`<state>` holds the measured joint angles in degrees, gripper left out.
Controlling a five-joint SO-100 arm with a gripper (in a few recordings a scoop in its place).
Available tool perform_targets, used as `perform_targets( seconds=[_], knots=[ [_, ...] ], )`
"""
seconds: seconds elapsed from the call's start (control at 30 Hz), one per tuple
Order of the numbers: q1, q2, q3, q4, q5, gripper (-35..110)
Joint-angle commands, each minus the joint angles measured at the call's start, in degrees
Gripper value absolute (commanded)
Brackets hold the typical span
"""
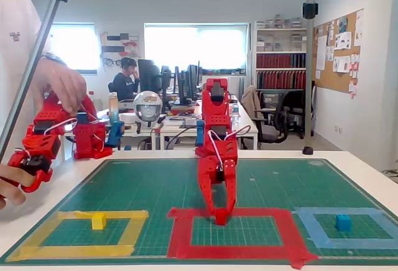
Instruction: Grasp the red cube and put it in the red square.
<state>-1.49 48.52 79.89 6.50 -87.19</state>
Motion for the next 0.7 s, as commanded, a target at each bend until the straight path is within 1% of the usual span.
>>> perform_targets(
  seconds=[0.0, 0.17, 0.3, 0.4, 0.53, 0.63, 0.67],
  knots=[
    [-0.7, 2.3, -1.2, 1.4, -1.8, 15],
    [-1.0, 3.9, 0.4, 1.4, -1.8, 15],
    [-2.0, 11.3, 8.2, 1.4, -1.8, 15],
    [-4.1, 24.9, 21.1, 1.5, -1.8, 15],
    [-7.7, 47.5, 37.2, 8.4, -1.1, 14],
    [-9.1, 62.8, 49.4, 9.3, -1.5, 14],
    [-9.2, 67.4, 53.3, 9.3, -1.7, 10]
  ],
)
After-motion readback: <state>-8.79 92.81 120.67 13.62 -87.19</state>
